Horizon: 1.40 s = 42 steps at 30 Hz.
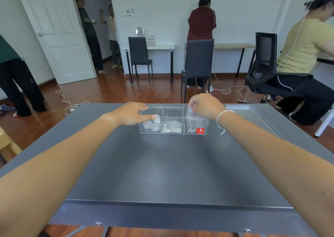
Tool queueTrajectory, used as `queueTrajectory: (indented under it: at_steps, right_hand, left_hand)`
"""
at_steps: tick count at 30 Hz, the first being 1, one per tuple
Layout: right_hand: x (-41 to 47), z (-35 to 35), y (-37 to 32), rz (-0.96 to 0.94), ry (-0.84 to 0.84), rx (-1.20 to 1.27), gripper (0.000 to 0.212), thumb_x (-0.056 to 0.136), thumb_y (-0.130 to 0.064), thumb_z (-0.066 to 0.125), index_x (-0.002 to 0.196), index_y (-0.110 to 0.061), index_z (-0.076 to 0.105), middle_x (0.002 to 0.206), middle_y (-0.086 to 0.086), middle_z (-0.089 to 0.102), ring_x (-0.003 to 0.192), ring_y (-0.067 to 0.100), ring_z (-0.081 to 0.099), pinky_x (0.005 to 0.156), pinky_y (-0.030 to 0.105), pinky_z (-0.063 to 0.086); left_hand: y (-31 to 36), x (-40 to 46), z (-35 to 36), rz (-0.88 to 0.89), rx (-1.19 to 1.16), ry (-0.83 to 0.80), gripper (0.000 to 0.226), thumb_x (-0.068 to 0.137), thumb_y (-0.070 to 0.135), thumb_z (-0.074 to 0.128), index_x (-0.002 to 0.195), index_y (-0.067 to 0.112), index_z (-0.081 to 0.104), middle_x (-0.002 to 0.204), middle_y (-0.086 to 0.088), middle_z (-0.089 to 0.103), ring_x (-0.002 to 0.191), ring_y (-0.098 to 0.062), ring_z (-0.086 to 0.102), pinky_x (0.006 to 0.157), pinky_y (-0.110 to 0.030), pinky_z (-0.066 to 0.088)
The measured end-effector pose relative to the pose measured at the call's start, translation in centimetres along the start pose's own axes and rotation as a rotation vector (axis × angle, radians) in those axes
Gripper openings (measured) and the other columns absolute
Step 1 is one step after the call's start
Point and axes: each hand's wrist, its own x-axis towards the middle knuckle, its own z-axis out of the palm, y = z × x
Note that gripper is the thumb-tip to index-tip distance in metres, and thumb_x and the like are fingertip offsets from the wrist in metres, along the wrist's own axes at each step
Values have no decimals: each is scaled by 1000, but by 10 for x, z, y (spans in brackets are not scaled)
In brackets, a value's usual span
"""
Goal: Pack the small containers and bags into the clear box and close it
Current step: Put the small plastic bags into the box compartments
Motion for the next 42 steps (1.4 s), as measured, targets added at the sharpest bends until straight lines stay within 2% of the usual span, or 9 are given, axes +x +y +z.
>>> queueTrajectory:
  at_steps: [5, 15, 21, 24, 27, 32, 35, 39, 42]
  right_hand:
    - [0, 9, -1, -15, -22, -93, 33, 84, 3, 48, 101, -16, 69, 111, 11, 68, 96, 30, 63, 75, 26, 45]
    - [0, 15, -14, -16, -35, -119, 32, 85, 5, 48, 104, -11, 68, 111, 13, 68, 95, 33, 65, 83, 35, 52]
    - [-2, 11, -13, 0, -73, -30, 27, 87, 3, 50, 105, -2, 70, 117, 17, 67, 105, 33, 63, 91, 33, 51]
    - [-6, 1, -11, 1, -39, -20, 28, 85, 1, 47, 99, 1, 71, 110, 20, 69, 102, 35, 64, 90, 39, 53]
    - [-11, -6, -6, 3, -8, -94, 26, 82, -7, 49, 91, -8, 73, 102, 13, 72, 97, 33, 65, 90, 41, 52]
    - [-17, -7, 1, 41, -39, -228, 18, 76, -10, 51, 69, -13, 66, 83, 7, 69, 79, 30, 56, 81, 36, 39]
    - [-19, -4, 3, 76, -77, -239, 17, 76, -13, 52, 73, -13, 69, 75, 5, 59, 76, 29, 51, 77, 34, 32]
    - [-22, -3, 4, 102, -108, -189, 16, 75, -14, 52, 70, -13, 67, 77, 7, 60, 77, 29, 51, 82, 36, 35]
    - [-23, -2, 10, 94, -87, -90, 24, 78, -13, 51, 85, -1, 71, 99, 14, 72, 94, 33, 61, 91, 38, 41]
  left_hand:
    - [-1, 1, 2, -2, -7, -9, 78, 77, 63, 52, 138, 15, 41, 153, 3, 29, 140, -16, 28, 112, -29, 20]
    - [-3, 1, 4, -6, -11, -11, 78, 78, 63, 51, 138, 15, 40, 154, 3, 27, 142, -16, 25, 114, -31, 18]
    - [-3, 1, 4, -8, -19, -16, 78, 78, 63, 50, 138, 15, 39, 154, 5, 26, 142, -15, 24, 114, -31, 17]
    - [-3, 2, 4, -11, -18, -20, 78, 78, 63, 50, 139, 14, 39, 154, 5, 26, 141, -15, 26, 113, -29, 18]
    - [-4, 2, 4, -12, -11, -25, 79, 78, 64, 49, 139, 15, 39, 154, 6, 26, 141, -15, 27, 112, -29, 19]
    - [-4, 2, 4, -18, -24, -29, 79, 78, 63, 51, 139, 15, 39, 154, 7, 26, 141, -14, 25, 113, -30, 18]
    - [-3, 2, 3, -18, -10, -30, 79, 78, 63, 50, 139, 14, 39, 154, 6, 26, 142, -15, 25, 114, -31, 17]
    - [-2, 2, 3, -25, -13, -31, 79, 77, 64, 50, 139, 15, 39, 154, 6, 27, 142, -15, 25, 114, -32, 17]
    - [-2, 1, 2, -11, -10, -32, 78, 78, 63, 51, 138, 15, 39, 154, 4, 28, 142, -16, 25, 115, -33, 18]
